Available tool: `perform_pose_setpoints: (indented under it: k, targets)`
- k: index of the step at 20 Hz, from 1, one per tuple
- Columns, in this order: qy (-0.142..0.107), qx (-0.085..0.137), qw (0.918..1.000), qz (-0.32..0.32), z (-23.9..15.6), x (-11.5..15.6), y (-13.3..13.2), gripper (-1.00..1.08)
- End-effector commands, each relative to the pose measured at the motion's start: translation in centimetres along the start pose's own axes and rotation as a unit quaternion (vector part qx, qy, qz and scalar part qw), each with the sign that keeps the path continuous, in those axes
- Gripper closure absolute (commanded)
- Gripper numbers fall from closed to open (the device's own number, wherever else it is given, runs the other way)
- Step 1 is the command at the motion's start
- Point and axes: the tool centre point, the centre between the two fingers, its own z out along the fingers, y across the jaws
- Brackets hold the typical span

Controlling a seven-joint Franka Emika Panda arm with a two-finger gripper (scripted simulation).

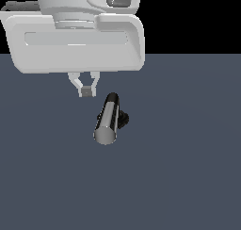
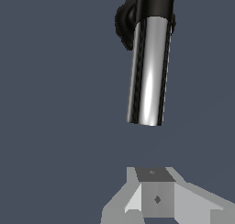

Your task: Turn on the faucet by rotating a designated handle.

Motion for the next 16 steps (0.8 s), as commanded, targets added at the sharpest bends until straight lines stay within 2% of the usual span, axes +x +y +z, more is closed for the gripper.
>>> perform_pose_setpoints:
  k: [1,16]
  targets:
    - [-0.001,0.001,1.0,0.001,2.0,0.5,-0.4,1.08]
    - [-0.007,0.007,0.9999,0.003,10.9,2.9,-2.4,1.08]
